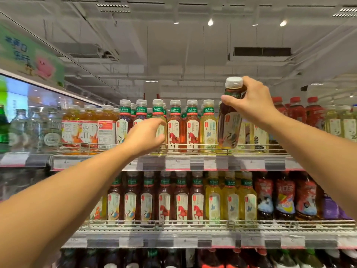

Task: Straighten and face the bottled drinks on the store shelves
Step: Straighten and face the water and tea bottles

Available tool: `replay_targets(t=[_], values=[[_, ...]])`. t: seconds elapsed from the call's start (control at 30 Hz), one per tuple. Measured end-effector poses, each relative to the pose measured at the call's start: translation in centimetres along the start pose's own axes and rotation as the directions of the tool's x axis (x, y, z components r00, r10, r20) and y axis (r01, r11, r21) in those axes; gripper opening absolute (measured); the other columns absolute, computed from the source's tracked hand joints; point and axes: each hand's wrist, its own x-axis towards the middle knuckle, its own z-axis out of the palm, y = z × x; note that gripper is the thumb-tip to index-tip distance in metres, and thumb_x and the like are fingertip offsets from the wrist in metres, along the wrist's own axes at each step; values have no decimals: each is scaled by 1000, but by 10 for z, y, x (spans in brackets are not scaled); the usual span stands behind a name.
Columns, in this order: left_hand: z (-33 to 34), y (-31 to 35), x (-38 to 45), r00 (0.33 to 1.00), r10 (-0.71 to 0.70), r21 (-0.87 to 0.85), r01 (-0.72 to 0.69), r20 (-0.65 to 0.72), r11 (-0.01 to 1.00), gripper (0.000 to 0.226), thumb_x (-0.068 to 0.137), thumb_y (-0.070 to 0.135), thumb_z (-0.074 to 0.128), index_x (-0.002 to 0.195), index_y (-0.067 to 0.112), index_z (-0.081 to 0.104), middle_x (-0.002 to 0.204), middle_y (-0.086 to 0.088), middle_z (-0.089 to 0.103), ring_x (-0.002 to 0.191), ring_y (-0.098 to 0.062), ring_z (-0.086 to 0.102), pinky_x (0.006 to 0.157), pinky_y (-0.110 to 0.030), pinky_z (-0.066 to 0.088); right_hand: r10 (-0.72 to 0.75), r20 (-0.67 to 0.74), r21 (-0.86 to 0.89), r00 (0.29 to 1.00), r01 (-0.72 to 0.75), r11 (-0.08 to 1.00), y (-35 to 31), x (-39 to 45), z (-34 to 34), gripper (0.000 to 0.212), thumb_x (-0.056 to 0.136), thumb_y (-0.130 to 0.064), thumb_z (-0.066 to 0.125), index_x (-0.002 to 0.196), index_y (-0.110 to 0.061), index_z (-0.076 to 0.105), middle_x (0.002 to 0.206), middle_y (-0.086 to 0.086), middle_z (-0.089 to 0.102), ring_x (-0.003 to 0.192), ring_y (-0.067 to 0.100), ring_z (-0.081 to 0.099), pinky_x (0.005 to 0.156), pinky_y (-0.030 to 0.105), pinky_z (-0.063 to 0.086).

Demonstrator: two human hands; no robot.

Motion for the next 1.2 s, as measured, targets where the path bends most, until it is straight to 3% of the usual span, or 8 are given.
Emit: replay_targets(t=[0.2,0.33,0.47,0.57,0.83,0.93,1.07,1.2], values=[[-11,-25,19,976,-214,-225,199,-45,954,57,87,24,66,141,18,51,130,-4,63,103,-18,59,84,-31,46,-8,83,15,997,7,1000,-19,-2,20,41,85,-45,78,114,-18,65,103,-2,68,94,17,62,68,21,46],[-11,-32,30,972,-234,-349,208,-34,914,64,90,20,66,149,24,42,138,-3,59,95,-13,57,69,-23,44,-7,130,33,991,2,999,-27,-4,33,36,84,-47,78,109,-23,66,100,-8,70,92,13,64,66,19,45],[-11,-33,42,975,-223,-457,187,-24,869,75,90,16,64,155,34,32,151,-5,49,101,-16,63,80,-31,53,-1,134,55,991,-6,998,-34,-6,42,36,85,-47,78,110,-23,67,101,-8,71,93,11,65,67,19,46],[-8,-32,54,971,-240,-512,201,-9,835,77,92,14,64,157,33,26,153,-7,46,85,-9,65,67,-26,55,-2,135,55,991,-5,998,-38,-6,47,36,86,-45,78,112,-22,67,102,-7,71,93,12,65,66,18,45],[2,-41,88,923,-344,-676,366,173,640,69,96,16,64,153,21,27,113,-15,60,71,-21,64,63,-37,61,9,144,49,990,-17,999,-34,-3,54,43,84,-51,78,115,-23,68,106,-9,72,98,11,66,71,20,48],[3,-43,97,908,-377,-660,396,181,638,67,93,25,70,149,14,34,108,-13,63,75,-21,63,67,-38,59,23,143,40,989,-29,999,-32,-1,55,42,83,-53,78,113,-24,68,103,-10,72,96,9,66,72,22,50],[-3,-43,101,939,-314,-651,325,138,686,46,85,40,79,119,13,65,101,-6,72,75,-16,62,60,-31,51,39,136,55,990,-47,997,-36,4,56,39,83,-53,78,109,-26,68,99,-12,72,92,5,67,73,25,55],[-10,-45,90,963,-250,-676,249,97,694,35,82,45,81,110,25,73,102,7,75,95,-14,68,79,-34,54,27,121,81,992,-37,996,-46,10,60,36,85,-51,76,107,-24,69,96,-10,73,90,9,69,75,30,57]])
